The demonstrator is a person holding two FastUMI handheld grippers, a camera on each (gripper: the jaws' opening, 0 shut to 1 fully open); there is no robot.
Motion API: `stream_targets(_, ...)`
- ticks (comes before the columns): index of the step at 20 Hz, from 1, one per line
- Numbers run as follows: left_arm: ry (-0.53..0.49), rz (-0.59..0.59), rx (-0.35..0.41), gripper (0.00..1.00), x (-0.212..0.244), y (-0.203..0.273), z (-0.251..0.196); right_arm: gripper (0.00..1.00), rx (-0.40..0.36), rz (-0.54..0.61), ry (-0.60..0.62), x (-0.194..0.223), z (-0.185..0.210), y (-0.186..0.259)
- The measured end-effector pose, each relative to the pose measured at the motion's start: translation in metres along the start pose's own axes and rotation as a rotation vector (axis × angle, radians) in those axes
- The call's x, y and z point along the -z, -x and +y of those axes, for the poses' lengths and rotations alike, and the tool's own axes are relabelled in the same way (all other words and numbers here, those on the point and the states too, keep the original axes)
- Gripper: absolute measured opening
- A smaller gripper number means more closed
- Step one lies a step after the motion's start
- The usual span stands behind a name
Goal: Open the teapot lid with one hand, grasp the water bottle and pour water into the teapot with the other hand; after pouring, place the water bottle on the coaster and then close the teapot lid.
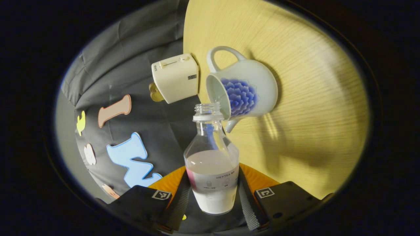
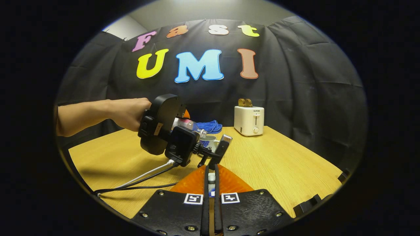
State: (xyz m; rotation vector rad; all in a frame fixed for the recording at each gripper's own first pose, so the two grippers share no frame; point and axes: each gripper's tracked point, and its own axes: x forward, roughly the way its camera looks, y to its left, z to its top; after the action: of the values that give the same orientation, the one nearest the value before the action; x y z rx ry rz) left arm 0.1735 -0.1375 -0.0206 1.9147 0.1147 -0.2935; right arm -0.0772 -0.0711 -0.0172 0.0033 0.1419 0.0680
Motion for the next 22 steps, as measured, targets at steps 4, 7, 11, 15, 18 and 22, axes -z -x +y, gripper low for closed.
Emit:
stream_targets(4,0.032,-0.016,0.014,0.85,-0.001,-0.001,-0.004,0.06,0.003,0.001,-0.005,0.000,-0.001,0.001)
stream_targets(7,0.136,-0.054,0.047,0.86,-0.008,-0.003,-0.013,0.06,0.004,0.001,-0.009,0.000,-0.001,0.001)
stream_targets(11,0.229,-0.084,0.039,0.86,-0.008,-0.003,-0.015,0.06,0.003,-0.001,-0.013,-0.001,-0.001,0.002)
stream_targets(15,0.430,-0.148,-0.006,0.85,-0.007,0.003,-0.007,0.06,0.032,-0.027,-0.009,-0.011,-0.009,0.002)
stream_targets(18,0.615,-0.183,-0.020,0.86,-0.001,0.009,-0.001,0.06,0.038,-0.040,0.005,-0.017,-0.009,-0.003)
stream_targets(22,0.943,-0.256,-0.028,0.86,0.018,0.025,0.002,0.06,0.025,-0.046,-0.005,-0.024,-0.002,-0.013)
